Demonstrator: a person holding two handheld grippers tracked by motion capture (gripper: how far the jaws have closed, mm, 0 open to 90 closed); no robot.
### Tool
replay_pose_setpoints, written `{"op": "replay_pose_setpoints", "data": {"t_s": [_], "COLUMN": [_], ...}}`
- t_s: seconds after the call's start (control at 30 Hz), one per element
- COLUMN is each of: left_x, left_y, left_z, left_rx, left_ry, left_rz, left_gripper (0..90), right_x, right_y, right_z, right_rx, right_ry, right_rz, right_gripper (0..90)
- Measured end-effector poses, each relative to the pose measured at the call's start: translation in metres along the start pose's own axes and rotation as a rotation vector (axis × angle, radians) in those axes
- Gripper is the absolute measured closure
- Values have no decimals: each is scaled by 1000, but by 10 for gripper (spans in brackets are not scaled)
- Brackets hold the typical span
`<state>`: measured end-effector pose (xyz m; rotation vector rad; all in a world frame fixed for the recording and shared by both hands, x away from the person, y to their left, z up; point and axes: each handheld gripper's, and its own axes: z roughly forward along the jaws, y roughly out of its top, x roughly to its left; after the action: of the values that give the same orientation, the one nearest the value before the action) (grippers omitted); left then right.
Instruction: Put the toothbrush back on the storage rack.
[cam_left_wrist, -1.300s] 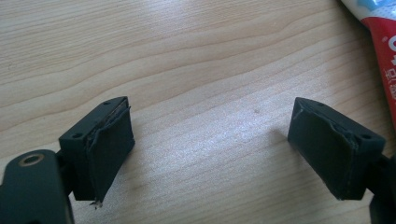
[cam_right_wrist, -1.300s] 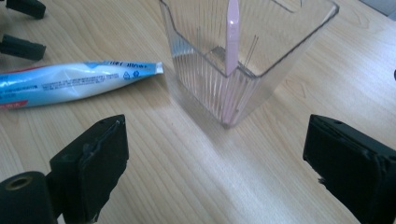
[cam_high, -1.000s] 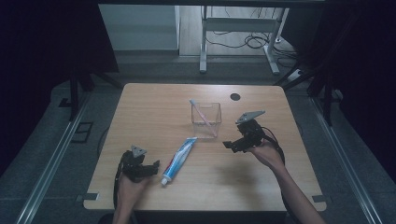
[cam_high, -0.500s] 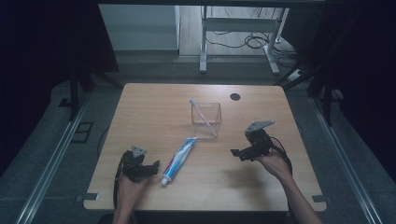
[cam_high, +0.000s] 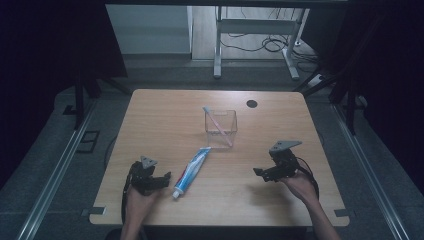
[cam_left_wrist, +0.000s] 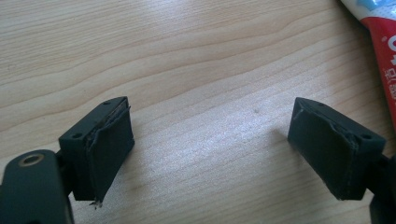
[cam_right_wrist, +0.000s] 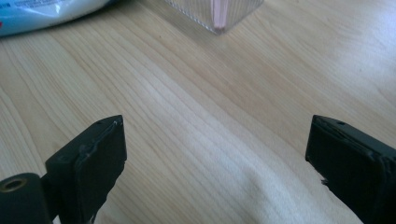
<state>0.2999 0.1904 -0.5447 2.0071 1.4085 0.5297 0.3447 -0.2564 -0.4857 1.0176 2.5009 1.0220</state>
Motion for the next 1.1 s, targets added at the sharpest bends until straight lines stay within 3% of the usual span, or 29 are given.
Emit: {"op": "replay_pose_setpoints", "data": {"t_s": [0.5, 1.1], "left_x": [-1, -1], "left_y": [0, 0], "left_z": [0, 0], "left_rx": [3, 2], "left_ry": [-11, -13], "left_rz": [13, 13], "left_gripper": [133, 135], "right_x": [3, 1], "right_y": [-38, -66], "right_z": [1, 11], "right_rx": [-14, -5], "right_ry": [-40, -51], "right_rz": [17, 42], "right_gripper": [53, 52]}}
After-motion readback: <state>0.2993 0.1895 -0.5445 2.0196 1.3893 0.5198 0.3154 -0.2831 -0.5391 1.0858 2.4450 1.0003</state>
